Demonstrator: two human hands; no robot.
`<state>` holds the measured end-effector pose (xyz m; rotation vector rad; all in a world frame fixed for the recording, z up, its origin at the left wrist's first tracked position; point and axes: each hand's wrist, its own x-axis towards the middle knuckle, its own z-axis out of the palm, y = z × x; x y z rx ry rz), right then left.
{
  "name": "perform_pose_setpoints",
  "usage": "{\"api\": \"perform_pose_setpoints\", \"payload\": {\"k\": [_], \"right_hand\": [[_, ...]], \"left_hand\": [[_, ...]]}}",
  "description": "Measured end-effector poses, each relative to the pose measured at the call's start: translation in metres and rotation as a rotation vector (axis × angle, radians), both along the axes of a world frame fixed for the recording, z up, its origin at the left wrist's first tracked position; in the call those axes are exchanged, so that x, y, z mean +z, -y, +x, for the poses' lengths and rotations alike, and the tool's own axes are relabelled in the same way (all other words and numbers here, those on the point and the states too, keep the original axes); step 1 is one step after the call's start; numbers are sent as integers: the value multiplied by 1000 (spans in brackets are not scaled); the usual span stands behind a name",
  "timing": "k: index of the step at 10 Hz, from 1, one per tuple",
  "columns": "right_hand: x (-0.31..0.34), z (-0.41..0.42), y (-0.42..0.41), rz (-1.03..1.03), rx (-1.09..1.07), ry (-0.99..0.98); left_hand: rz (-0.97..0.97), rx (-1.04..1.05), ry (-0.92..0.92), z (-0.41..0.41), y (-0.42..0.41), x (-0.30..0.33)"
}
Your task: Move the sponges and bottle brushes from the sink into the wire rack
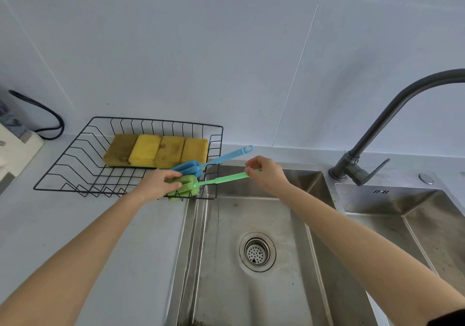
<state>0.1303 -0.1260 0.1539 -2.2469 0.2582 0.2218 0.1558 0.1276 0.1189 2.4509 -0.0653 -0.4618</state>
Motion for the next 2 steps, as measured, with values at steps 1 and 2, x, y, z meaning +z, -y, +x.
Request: {"api": "perform_pose_setpoints", "payload": {"k": [1, 2], "right_hand": [[2, -3, 1, -46, 38, 5], [8, -9, 1, -121, 104, -14]], "left_hand": [[2, 14, 22, -2, 4, 3], [32, 7, 70, -6, 11, 11]]}}
